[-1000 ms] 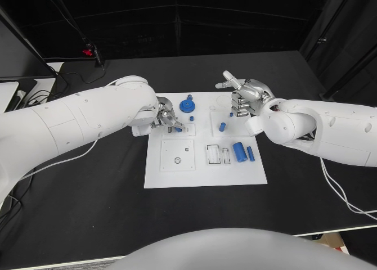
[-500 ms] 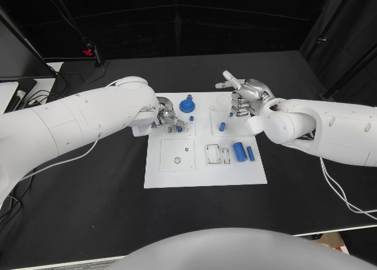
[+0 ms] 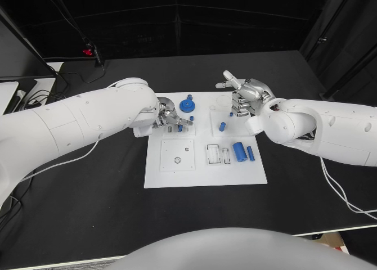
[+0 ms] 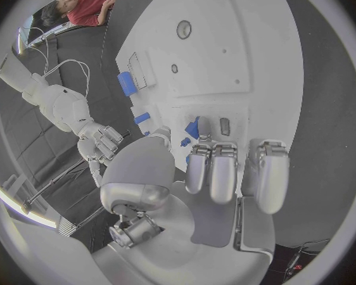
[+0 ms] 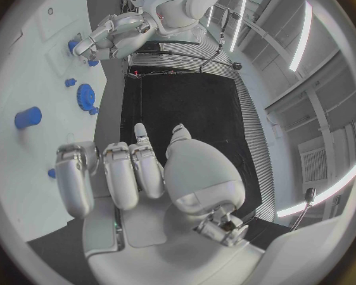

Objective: Assemble the parts on the task board

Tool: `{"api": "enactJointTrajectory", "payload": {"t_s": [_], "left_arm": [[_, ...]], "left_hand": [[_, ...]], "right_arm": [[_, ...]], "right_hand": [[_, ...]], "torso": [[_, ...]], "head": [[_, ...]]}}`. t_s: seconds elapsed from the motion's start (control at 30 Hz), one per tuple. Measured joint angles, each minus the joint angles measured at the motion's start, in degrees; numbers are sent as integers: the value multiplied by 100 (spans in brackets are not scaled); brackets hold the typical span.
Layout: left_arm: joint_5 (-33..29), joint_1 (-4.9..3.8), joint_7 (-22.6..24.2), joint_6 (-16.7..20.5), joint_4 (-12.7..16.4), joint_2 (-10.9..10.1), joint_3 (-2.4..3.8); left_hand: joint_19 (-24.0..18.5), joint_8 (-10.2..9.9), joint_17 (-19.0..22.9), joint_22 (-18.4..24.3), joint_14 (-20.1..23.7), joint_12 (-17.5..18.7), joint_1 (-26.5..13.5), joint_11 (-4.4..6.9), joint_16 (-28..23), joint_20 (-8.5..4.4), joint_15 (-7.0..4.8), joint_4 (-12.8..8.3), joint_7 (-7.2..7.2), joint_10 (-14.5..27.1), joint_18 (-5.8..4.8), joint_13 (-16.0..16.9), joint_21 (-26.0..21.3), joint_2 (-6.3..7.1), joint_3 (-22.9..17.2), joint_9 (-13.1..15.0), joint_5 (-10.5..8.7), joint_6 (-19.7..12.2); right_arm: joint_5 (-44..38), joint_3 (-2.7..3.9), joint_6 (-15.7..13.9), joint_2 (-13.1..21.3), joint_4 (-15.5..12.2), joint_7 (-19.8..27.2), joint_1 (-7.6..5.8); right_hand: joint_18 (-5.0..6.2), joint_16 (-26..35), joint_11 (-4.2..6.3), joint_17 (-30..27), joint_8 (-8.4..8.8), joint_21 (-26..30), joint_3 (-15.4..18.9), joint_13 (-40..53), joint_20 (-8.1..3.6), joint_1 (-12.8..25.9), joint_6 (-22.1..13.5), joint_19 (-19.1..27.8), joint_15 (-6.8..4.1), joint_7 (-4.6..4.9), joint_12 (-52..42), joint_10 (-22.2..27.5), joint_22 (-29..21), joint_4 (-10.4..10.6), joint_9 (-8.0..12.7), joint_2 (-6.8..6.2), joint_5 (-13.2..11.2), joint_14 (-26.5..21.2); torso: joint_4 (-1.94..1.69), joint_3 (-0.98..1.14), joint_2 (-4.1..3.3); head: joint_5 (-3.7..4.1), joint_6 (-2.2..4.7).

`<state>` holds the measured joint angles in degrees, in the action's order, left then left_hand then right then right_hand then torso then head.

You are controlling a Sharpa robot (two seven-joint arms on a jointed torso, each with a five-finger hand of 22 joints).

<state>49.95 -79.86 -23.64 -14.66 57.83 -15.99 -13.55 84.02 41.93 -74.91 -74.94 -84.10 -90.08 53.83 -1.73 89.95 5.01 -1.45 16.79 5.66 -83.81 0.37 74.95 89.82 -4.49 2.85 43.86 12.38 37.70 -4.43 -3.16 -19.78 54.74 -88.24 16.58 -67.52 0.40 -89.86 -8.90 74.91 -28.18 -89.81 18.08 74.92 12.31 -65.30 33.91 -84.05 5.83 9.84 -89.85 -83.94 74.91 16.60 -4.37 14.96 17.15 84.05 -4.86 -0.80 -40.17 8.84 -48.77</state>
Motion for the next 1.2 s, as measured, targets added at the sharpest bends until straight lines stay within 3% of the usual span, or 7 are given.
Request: {"api": "enactJointTrajectory", "payload": {"t_s": [0.3, 0.57, 0.73, 0.93, 1.07, 1.2], "left_arm": [[3, 6, -5, 61, 22, -40, -2], [139, -14, -104, 100, 58, -67, -2], [242, -105, -165, 114, 85, -79, -2], [322, -273, -231, 12, 65, -37, 1], [351, -348, -237, -169, -77, 60, 4], [370, -383, -229, -462, -302, 166, 6]], "left_hand": [[0, 163, 0, 0, 0, 0, -42, 0, 0, 0, 0, -5, -20, 0, 0, 0, 0, -43, 152, 158, -79, 60], [0, 191, 0, 1, 0, 0, -42, 0, 0, 0, 0, 0, -40, 0, 0, 0, 0, -43, 188, 211, -79, 81], [0, 191, 0, 1, 0, 0, -64, 0, 0, 0, 0, -2, -40, 0, 0, 0, 0, -64, 190, 222, -79, 81], [0, 213, 0, 1, 0, 0, -64, 0, 0, 0, 0, -2, -40, 0, 0, 0, 0, -64, 190, 238, -79, 81], [0, 236, 0, 1, 0, 0, -9, 0, 0, 0, 0, -12, -40, 0, 0, 0, 0, -119, 242, 291, -71, 81], [0, 249, 0, 1, 0, 0, 104, 0, 0, 0, 0, 1, -40, 0, 0, 0, 0, -143, 271, 327, 66, 81]], "right_arm": [[0, 0, 0, 7, -1, -5, 0], [0, 0, 0, -1, 1, -11, 1], [0, -1, 0, -11, 10, -15, 2], [0, -1, 0, -32, 19, -21, 2], [0, -1, 0, -48, 29, -28, 3], [0, -2, 0, -73, 33, -34, 3]], "right_hand": [[0, 0, 0, 0, 0, 0, 0, 0, 0, 0, 0, 0, 0, 0, 0, 0, 0, 0, 0, 0, 0, 0], [0, 0, 0, 0, 0, 0, 0, 0, 0, -7, 0, 0, 0, 0, 0, 0, 0, 0, -1, 26, 0, 0], [0, 0, 0, 0, 0, 13, 0, 0, 0, 0, 0, 0, 0, 0, 0, 0, 0, 0, 0, 45, 0, 0], [0, 0, 0, 0, 0, 20, 0, 0, 0, 0, 0, 0, 0, 0, 0, 0, 0, 0, 0, 45, 0, 0], [0, 0, 0, 0, 0, 20, 0, 0, 0, 0, 0, 0, 0, 0, 0, 0, 0, 0, -1, 45, 0, 0], [0, 0, 0, 0, 0, 20, 0, 0, 0, 0, 0, 0, 0, 0, 0, 0, 0, 0, -1, 45, 0, 0]], "torso": [[-2, 1, -1], [-2, 4, 3], [-2, 4, 3], [4, 2, 2], [7, -1, -1], [10, -2, -4]], "head": [[6, 17], [-3, 31], [-7, 41], [-16, 62], [-24, 71], [-34, 86]]}}
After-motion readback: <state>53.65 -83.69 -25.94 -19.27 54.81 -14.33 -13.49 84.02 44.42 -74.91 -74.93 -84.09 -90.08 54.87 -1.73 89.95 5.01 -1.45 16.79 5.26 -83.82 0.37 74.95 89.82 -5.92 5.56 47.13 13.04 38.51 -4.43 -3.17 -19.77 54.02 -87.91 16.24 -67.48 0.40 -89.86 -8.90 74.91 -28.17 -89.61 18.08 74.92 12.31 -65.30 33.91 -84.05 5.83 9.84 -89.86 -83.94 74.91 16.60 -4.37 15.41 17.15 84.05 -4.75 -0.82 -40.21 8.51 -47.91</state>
